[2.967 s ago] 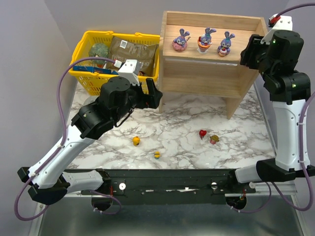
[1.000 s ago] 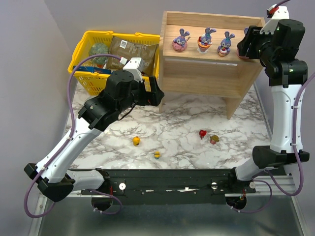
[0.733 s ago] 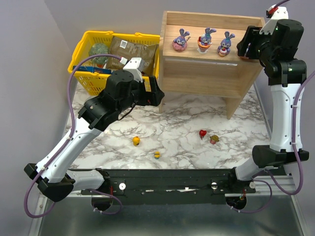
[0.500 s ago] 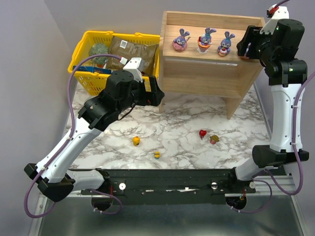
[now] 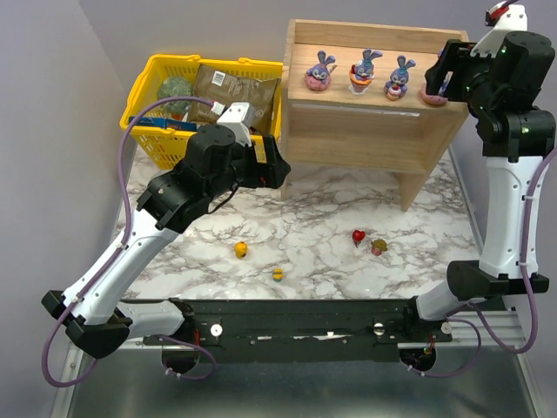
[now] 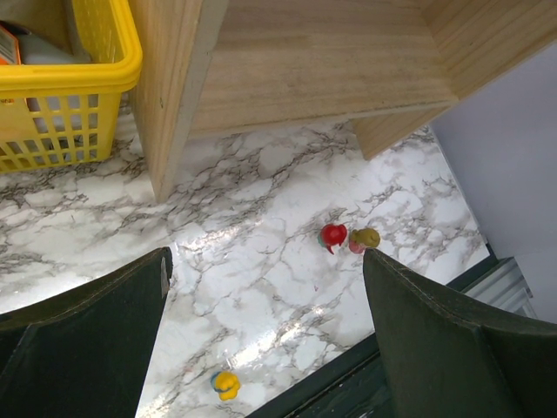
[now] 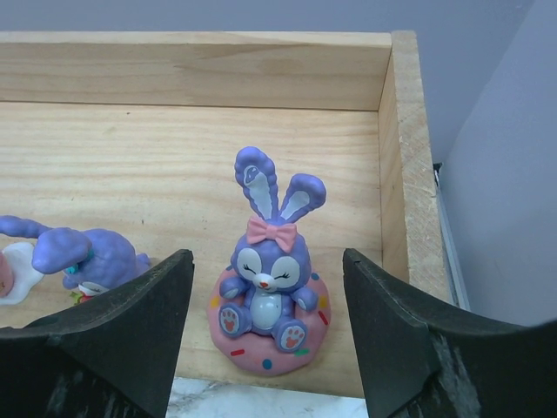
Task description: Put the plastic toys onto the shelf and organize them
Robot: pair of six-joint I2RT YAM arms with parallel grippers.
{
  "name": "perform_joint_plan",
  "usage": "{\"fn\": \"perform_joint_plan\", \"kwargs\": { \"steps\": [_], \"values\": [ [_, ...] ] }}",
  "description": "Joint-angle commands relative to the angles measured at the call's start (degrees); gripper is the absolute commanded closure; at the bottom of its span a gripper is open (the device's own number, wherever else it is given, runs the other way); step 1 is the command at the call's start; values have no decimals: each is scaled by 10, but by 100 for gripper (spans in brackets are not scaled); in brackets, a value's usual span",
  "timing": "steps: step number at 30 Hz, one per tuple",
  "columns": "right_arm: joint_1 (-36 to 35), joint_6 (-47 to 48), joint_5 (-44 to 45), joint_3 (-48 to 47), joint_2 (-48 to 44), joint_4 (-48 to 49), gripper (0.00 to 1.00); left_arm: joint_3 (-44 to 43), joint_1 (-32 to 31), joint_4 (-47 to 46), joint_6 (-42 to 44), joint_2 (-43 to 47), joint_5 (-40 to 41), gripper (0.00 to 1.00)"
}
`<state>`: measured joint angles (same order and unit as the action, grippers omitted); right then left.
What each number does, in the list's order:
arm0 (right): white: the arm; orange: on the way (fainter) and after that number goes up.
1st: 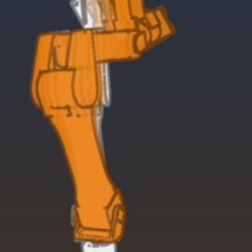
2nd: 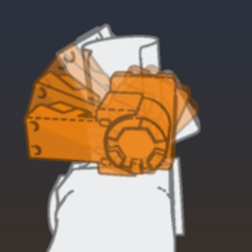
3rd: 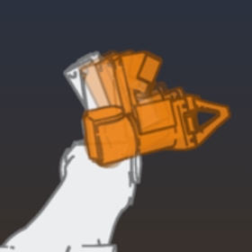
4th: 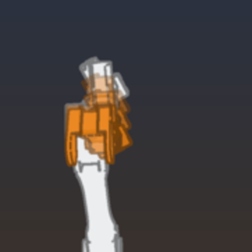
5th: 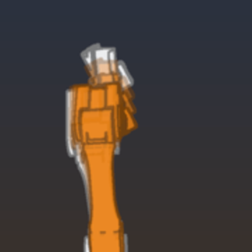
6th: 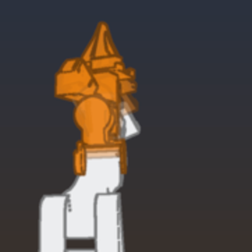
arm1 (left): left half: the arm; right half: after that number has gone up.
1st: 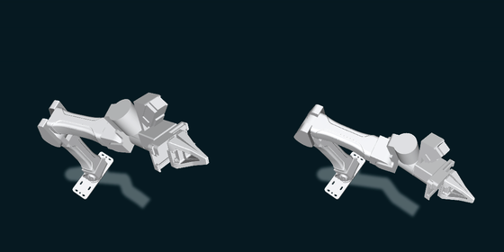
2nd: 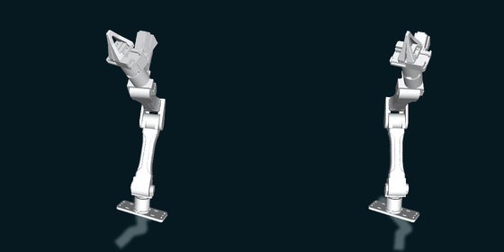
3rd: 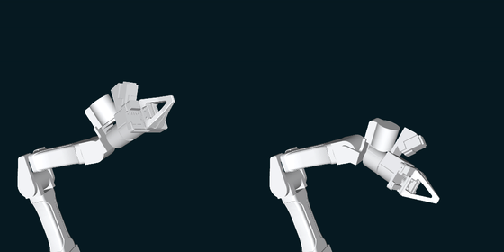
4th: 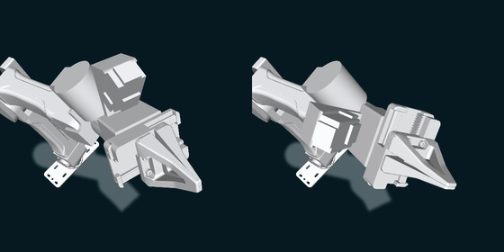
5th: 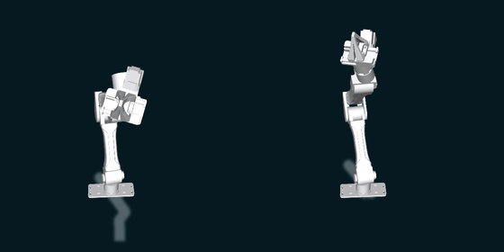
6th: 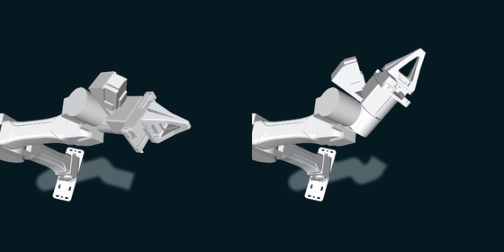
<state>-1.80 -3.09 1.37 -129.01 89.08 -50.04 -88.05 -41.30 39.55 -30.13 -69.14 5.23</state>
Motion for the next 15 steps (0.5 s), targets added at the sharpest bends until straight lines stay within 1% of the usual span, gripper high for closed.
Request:
{"fn": "perform_joint_plan", "kwargs": {
  "steps": [1,4,10,13,14,15],
  "values": [
    [3,-7,27,2,-42,-19,20,11,4,1,2,24,-19,1],
    [3,-20,34,18,-70,-26,15,22,3,-1,4,37,-10,1],
    [3,-65,25,80,-148,-49,10,47,3,2,4,63,10,1],
    [3,-88,-2,121,-188,-77,10,67,3,3,0,77,13,1],
    [2,-93,-26,139,-200,-82,10,81,3,2,-2,80,12,1],
    [2,-98,-36,176,-215,-82,10,89,3,2,-4,83,13,1]
  ]
}}
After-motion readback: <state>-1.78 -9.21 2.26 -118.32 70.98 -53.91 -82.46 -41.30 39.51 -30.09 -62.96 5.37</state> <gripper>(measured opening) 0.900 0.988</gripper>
